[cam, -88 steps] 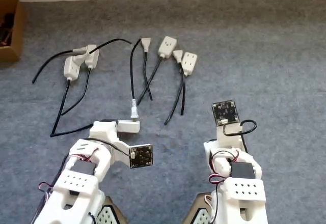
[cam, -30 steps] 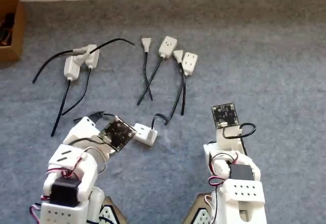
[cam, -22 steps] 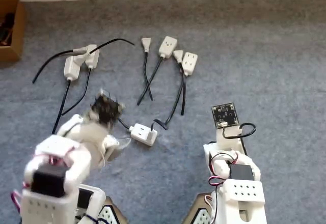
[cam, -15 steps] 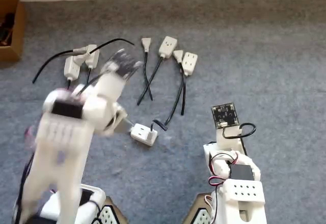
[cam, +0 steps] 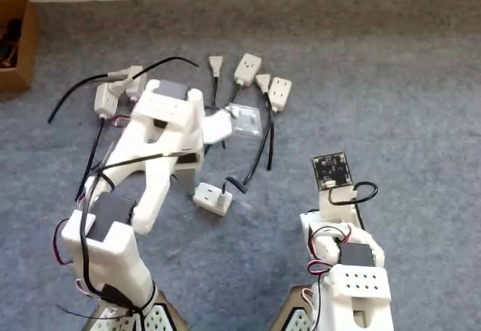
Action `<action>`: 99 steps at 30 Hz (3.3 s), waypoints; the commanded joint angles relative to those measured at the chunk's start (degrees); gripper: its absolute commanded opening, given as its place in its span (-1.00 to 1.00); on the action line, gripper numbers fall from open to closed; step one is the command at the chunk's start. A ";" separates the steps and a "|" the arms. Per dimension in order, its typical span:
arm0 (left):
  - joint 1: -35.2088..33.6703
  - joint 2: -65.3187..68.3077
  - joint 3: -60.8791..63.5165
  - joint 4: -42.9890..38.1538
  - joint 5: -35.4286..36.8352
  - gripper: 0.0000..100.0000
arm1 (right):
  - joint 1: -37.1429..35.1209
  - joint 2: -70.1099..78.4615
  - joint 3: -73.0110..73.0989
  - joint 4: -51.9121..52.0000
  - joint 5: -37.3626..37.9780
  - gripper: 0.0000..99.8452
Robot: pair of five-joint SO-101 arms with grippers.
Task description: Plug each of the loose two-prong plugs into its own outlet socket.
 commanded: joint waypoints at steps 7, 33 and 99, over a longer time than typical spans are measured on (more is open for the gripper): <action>4.09 0.22 4.53 -6.95 -0.88 -0.48 | -0.48 -0.48 -0.75 0.13 0.53 -0.98; 3.47 -0.22 -5.58 1.58 -0.44 -0.48 | -0.48 -0.48 -0.75 0.13 0.53 -0.98; -19.38 -10.24 2.24 -17.85 6.51 -0.99 | -0.48 -0.48 -0.40 0.13 0.62 -0.98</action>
